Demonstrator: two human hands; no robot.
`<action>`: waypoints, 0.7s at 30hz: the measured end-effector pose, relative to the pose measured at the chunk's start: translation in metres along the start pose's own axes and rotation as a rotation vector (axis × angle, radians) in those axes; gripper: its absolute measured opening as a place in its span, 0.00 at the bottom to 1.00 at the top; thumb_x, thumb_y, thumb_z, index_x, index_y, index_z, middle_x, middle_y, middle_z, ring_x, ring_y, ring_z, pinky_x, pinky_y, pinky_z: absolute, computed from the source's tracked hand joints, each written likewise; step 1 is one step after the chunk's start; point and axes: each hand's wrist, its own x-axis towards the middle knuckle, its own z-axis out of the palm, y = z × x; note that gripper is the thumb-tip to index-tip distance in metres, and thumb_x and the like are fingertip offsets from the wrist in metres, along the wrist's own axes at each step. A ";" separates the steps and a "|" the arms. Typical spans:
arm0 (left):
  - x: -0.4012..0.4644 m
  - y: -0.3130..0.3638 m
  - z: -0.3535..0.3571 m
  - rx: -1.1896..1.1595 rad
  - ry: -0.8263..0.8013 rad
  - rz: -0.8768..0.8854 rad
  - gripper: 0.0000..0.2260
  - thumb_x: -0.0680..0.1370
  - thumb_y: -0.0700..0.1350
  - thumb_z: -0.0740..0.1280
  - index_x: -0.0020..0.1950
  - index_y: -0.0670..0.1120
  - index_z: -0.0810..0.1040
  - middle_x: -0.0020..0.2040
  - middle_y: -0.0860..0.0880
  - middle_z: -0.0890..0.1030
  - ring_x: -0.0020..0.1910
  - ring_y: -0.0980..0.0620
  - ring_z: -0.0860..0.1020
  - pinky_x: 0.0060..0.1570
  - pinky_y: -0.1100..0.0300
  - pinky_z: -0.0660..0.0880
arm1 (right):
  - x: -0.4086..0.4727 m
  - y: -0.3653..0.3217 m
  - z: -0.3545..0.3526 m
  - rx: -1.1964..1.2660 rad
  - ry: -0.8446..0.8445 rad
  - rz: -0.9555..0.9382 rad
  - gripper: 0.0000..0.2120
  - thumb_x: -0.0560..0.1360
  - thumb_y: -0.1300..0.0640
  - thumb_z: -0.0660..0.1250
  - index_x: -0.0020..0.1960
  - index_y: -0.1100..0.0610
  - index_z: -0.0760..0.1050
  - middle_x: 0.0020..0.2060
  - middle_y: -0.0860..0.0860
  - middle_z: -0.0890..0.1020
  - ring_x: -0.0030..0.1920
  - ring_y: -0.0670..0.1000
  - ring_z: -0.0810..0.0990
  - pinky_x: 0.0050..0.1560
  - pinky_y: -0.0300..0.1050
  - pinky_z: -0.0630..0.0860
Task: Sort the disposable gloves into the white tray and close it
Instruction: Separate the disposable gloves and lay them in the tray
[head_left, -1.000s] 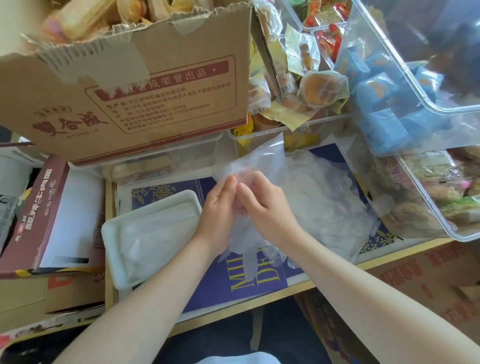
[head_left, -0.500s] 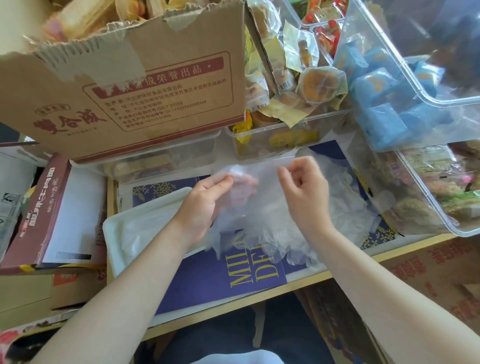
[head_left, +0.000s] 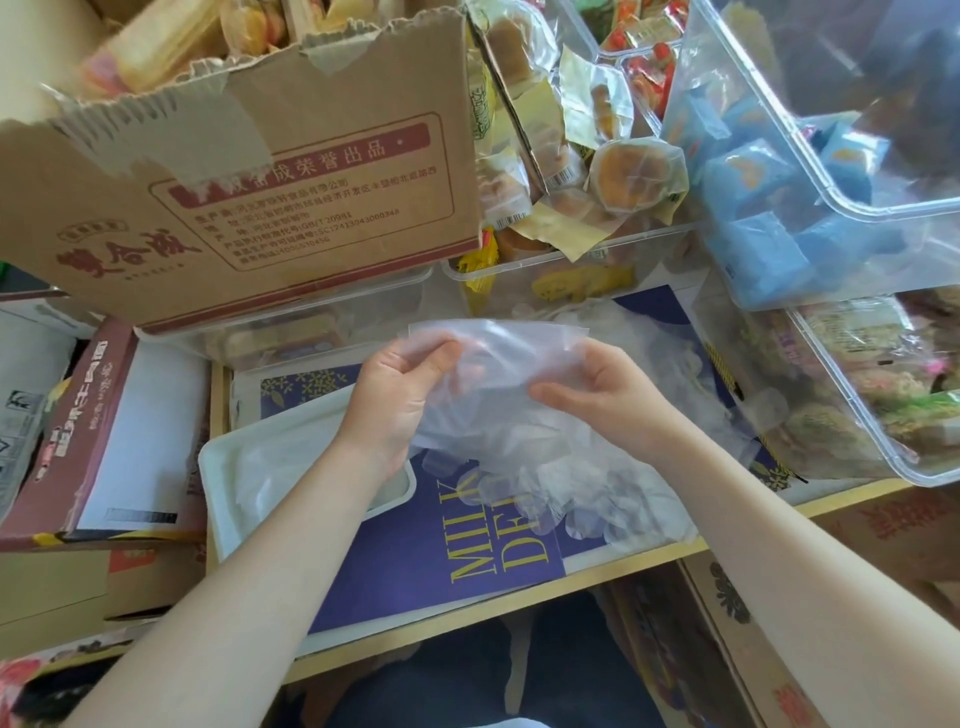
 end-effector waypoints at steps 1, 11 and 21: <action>0.001 -0.001 0.000 -0.033 0.003 -0.006 0.05 0.70 0.43 0.68 0.40 0.49 0.84 0.41 0.51 0.84 0.43 0.50 0.81 0.52 0.54 0.77 | 0.000 0.002 0.002 -0.032 -0.003 0.009 0.06 0.72 0.64 0.70 0.48 0.58 0.79 0.41 0.46 0.84 0.44 0.44 0.83 0.51 0.41 0.78; 0.000 -0.027 -0.010 0.200 0.174 0.000 0.11 0.80 0.37 0.59 0.44 0.49 0.77 0.38 0.56 0.82 0.37 0.63 0.77 0.42 0.68 0.74 | 0.005 0.010 0.011 0.002 0.032 0.111 0.05 0.74 0.65 0.67 0.45 0.58 0.71 0.28 0.46 0.79 0.20 0.43 0.67 0.21 0.35 0.65; 0.004 -0.041 -0.013 0.340 0.289 -0.138 0.08 0.81 0.44 0.60 0.44 0.47 0.75 0.38 0.51 0.77 0.38 0.54 0.75 0.36 0.64 0.71 | 0.002 0.039 0.009 0.161 0.045 0.320 0.06 0.77 0.67 0.63 0.42 0.61 0.71 0.26 0.49 0.73 0.19 0.39 0.65 0.21 0.30 0.61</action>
